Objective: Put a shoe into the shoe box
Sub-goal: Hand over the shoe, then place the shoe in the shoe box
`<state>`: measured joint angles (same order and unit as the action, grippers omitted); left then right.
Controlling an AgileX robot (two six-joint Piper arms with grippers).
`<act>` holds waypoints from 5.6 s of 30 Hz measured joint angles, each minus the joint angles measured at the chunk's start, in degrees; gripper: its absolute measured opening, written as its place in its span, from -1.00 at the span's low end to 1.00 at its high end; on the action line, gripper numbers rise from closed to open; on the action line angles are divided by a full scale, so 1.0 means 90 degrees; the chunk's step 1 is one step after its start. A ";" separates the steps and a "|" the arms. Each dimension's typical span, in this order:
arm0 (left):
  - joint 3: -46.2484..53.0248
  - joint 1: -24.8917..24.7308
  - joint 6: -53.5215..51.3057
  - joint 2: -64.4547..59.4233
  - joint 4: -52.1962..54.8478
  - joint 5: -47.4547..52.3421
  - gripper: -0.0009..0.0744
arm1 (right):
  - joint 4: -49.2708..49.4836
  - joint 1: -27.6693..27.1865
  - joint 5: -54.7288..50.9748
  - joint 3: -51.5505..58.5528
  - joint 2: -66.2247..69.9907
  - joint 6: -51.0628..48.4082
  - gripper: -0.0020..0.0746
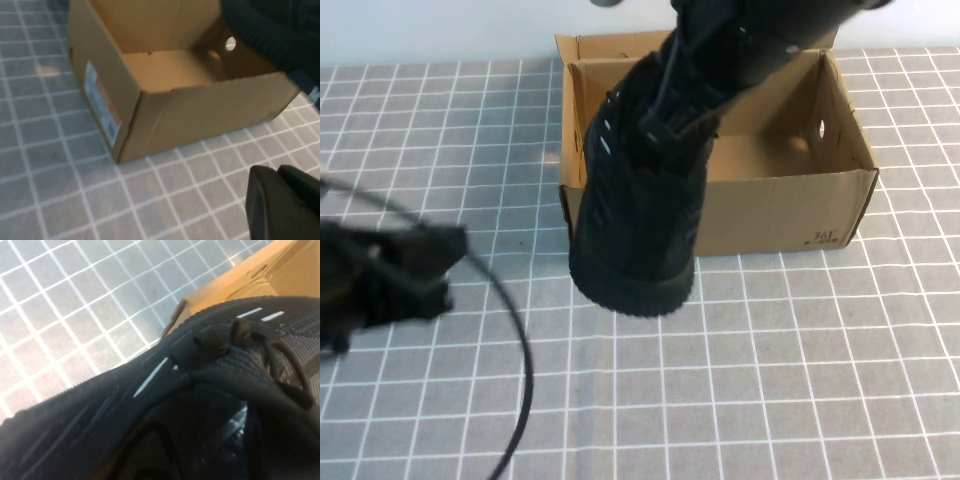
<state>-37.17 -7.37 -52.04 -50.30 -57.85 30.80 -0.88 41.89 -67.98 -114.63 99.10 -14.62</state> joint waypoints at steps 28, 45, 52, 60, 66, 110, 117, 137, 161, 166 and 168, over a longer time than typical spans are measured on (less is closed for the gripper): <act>-0.1664 -0.2298 -0.3447 -0.2269 -0.2174 0.0052 0.17 | 0.0909 -0.1048 -0.0593 -0.1249 0.1085 0.0379 -0.95; -0.1664 -0.2327 -0.4104 -0.2269 -0.2649 -0.1428 0.28 | 0.0352 -0.1048 -0.0301 -0.1327 0.1200 0.0924 -0.95; -0.1664 -0.2327 -0.5174 -0.2473 -0.3140 -0.1221 0.28 | 0.0289 -0.1048 -0.0248 -0.1519 0.1415 0.1206 -0.95; -0.1679 -0.2327 -0.6710 -0.2635 -0.4305 -0.0763 0.38 | 0.0277 -0.1048 -0.0238 -0.1531 0.1539 0.1230 -0.95; -0.1693 -0.2327 -0.7018 -0.3068 -0.4382 -0.0586 0.53 | 0.0416 -0.1048 -0.0238 -0.1531 0.1539 0.1244 -0.95; -0.2428 -0.2354 -0.7299 -0.4276 -0.4487 -0.2014 -0.80 | 0.0554 -0.1101 -0.0355 -0.1531 0.1592 0.1193 -0.95; -0.2428 -0.2354 -0.7349 -0.4276 -0.4487 -0.2028 -0.89 | 0.0579 -0.1101 -0.0358 -0.1531 0.1592 0.1091 -0.90; -0.2916 -0.2343 -0.8188 -0.4396 -0.4487 -0.2433 -0.92 | 0.0211 -0.1101 -0.0478 -0.1579 0.0859 0.1087 -0.47; -0.5177 -0.1786 -0.3142 -0.4507 0.1082 0.1583 -0.93 | -0.0577 -0.1101 -0.0532 0.0073 -0.1045 0.1352 -0.99; -0.5945 -0.1376 -0.3485 -0.5153 0.1071 0.2129 -0.93 | -0.0634 -0.1101 -0.0532 0.0073 -0.1085 0.1367 -0.99; -0.6364 -0.1188 -0.3733 -0.5582 0.0983 0.2493 -0.93 | -0.0740 -0.1101 -0.0532 0.0073 -0.1123 0.1367 -0.99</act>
<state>-94.45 -18.06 -85.64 -100.54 -49.00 53.24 -7.54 31.98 -72.76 -113.98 88.99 -2.32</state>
